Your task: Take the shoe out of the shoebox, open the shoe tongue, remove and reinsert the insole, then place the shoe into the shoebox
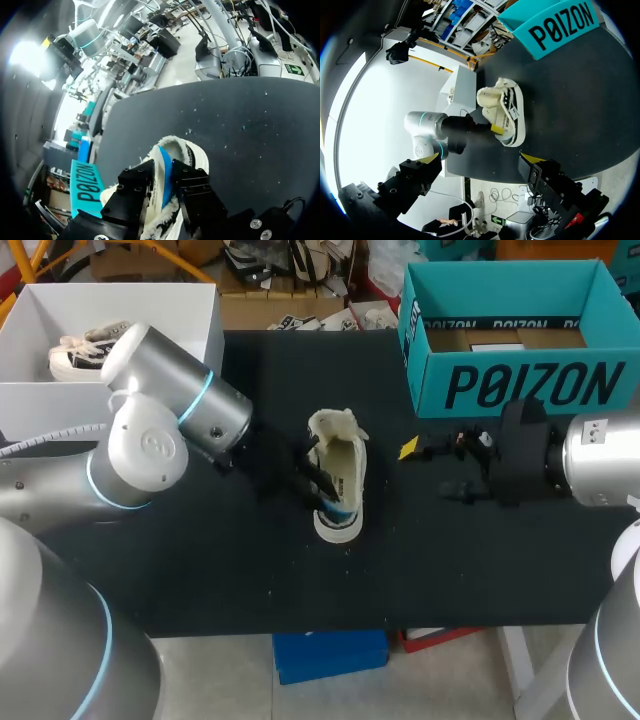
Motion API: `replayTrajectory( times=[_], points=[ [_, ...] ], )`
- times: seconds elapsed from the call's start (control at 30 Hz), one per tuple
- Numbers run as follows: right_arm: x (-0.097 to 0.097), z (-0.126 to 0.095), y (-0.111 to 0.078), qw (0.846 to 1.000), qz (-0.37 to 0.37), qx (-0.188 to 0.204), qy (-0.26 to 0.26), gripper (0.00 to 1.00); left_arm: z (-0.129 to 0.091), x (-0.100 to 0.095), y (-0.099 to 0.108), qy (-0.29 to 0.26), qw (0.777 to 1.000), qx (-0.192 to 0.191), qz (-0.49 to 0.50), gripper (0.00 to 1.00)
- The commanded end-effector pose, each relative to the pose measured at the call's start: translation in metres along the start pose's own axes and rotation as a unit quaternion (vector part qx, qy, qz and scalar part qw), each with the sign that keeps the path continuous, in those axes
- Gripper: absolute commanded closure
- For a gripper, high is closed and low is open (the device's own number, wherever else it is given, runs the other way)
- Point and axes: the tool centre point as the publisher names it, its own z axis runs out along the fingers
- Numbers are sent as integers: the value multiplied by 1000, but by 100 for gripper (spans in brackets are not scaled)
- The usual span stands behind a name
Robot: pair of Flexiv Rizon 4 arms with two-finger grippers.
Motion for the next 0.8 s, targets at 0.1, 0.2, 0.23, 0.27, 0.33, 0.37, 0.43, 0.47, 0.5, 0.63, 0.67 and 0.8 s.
replayTrajectory(
  times=[0.1, 0.2, 0.23, 0.27, 0.33, 0.37, 0.43, 0.47, 0.5, 0.63, 0.67, 0.8],
  points=[
    [0, 0, 0, 1000, 0, 0, 0, 0, -7, -3, -4, 12, 1000, 1, 0, 2],
    [0, 0, 0, 1000, 0, 0, 0, 0, -22, -10, -8, 9, 1000, 8, 3, 0],
    [0, 0, 0, 1000, 0, 0, 0, 0, -27, -12, -9, 9, 1000, 7, 7, 0],
    [0, 0, 0, 1000, 0, 0, 0, 0, -32, -15, -10, 9, 1000, 7, 9, 0],
    [0, 0, 0, 1000, 0, 0, 0, 0, -41, -20, -12, 6, 1000, 8, 13, 0],
    [0, 0, 0, 1000, 0, 0, 0, 0, -43, -22, -12, 6, 1000, 8, 13, 0],
    [0, 0, 0, 1000, 0, 0, 0, 0, -45, -24, -13, 13, 1000, -1, 22, 16],
    [0, 0, 0, 1000, 0, 0, 0, 0, -45, -25, -12, 20, 999, -9, 31, 43],
    [0, 0, 0, 1000, 0, 0, 0, 0, -43, -24, -12, 29, 999, -19, 40, 57],
    [0, 0, 0, 1000, 0, 0, 0, 0, -34, -15, -10, 87, 992, -49, 75, 100],
    [0, 0, 0, 1000, 0, 0, 0, 0, -33, -13, -10, 100, 990, -56, 83, 100],
    [0, 0, 0, 1000, 0, 0, 0, 0, -28, -6, -10, 122, 987, -65, 88, 100]
  ],
)
